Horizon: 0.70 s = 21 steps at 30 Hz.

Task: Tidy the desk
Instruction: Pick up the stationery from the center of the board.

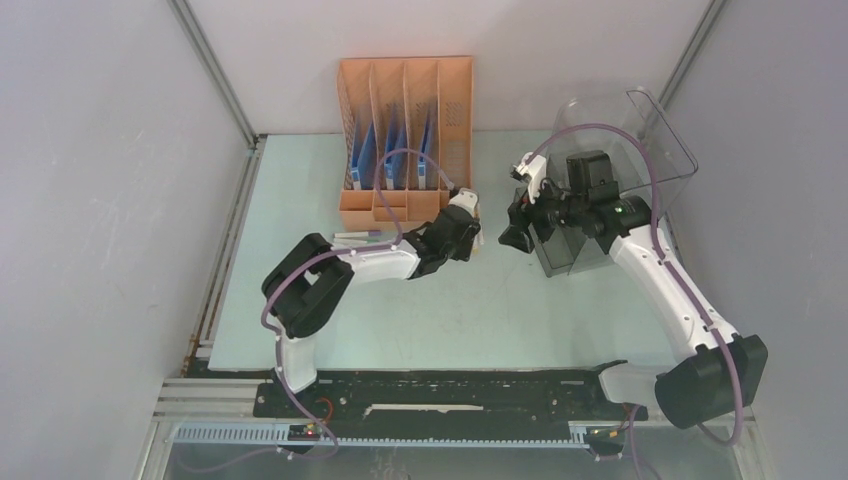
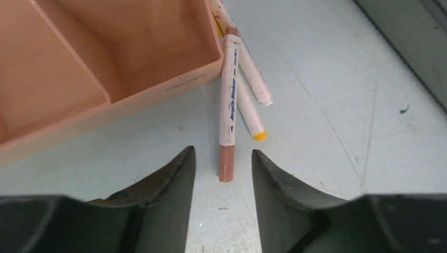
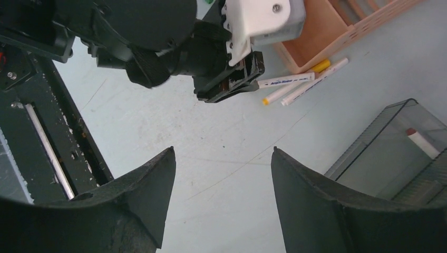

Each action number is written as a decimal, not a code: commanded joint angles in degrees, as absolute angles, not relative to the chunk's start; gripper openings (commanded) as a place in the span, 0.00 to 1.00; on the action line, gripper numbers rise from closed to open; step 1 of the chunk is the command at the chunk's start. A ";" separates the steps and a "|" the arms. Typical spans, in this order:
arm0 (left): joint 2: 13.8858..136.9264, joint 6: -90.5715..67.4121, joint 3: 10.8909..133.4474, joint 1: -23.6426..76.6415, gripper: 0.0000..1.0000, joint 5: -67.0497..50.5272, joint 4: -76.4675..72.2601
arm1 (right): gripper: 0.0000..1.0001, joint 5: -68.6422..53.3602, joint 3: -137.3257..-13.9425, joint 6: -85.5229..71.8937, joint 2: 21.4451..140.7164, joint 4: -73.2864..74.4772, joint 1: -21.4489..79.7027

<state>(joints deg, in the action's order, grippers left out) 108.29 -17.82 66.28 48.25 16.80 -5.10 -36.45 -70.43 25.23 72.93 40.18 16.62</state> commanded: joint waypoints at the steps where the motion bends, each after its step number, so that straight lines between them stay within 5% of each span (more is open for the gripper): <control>1: 110.25 -17.13 71.13 48.20 0.47 18.66 1.91 | 0.74 -35.34 -70.09 25.42 71.56 37.97 16.27; 21: 118.69 -16.44 80.60 47.57 0.40 14.59 10.60 | 0.74 -34.99 -70.07 26.48 72.89 38.57 16.34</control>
<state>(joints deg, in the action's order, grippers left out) 117.80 -17.47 78.32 48.03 15.79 9.28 -34.89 -70.13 25.47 72.84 39.57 16.53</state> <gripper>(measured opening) 0.403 0.739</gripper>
